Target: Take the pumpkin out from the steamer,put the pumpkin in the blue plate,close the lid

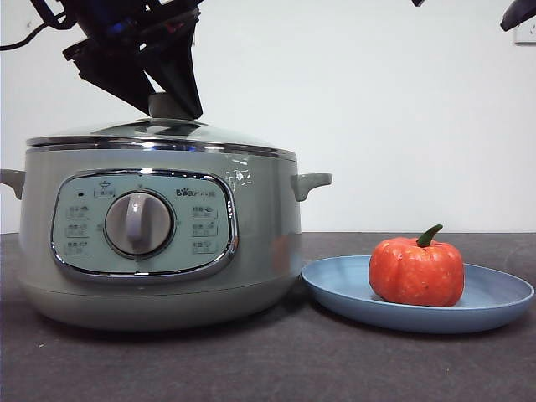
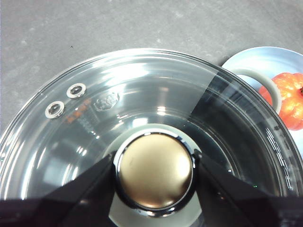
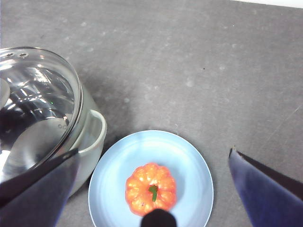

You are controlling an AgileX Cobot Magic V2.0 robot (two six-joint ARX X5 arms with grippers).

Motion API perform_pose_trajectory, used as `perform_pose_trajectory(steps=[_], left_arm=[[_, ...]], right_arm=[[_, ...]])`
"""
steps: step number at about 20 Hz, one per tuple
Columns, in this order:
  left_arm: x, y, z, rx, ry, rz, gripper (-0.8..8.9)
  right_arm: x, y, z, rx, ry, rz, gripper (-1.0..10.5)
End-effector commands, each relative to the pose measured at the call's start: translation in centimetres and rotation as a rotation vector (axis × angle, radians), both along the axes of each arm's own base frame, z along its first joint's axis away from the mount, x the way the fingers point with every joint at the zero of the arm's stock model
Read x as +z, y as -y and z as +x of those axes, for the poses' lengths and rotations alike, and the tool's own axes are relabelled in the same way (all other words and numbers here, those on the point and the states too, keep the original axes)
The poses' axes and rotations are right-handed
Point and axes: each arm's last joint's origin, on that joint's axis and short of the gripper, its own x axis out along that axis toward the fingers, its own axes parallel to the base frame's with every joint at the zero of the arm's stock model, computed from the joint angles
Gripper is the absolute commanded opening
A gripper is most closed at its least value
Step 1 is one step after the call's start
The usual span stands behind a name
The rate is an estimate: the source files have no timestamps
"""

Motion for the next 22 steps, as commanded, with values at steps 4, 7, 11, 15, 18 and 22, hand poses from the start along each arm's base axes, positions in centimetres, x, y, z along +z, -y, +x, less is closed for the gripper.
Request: perform_pose_trajectory(steps=[4,7,11,15,18,22], left_arm=[[-0.6,0.2,0.3,-0.007,-0.026,0.008,1.85],[-0.5,0.2,0.3,-0.004,-0.022,0.008,4.48],[0.1,0.0,0.0,0.009,-0.008,-0.017,4.47],[2.5,-1.0,-1.7,0.035,0.05,-0.089,4.46],[5.0,-2.6,-4.4,0.044,0.102,-0.137,4.37],[7.6,-5.6,-8.8,0.145,0.205,-0.109,0.57]], right_arm=[[-0.1,0.1,0.2,-0.017,-0.001,0.002,5.6],[-0.1,0.1,0.2,-0.016,-0.001,0.002,5.6],[-0.1,0.1,0.1,-0.01,-0.005,0.011,5.6],[-0.1,0.1,0.1,-0.008,-0.005,0.01,5.6],[0.1,0.4,-0.4,0.0,0.003,0.001,4.2],[0.9,1.2,-2.2,0.009,0.041,0.013,0.7]])
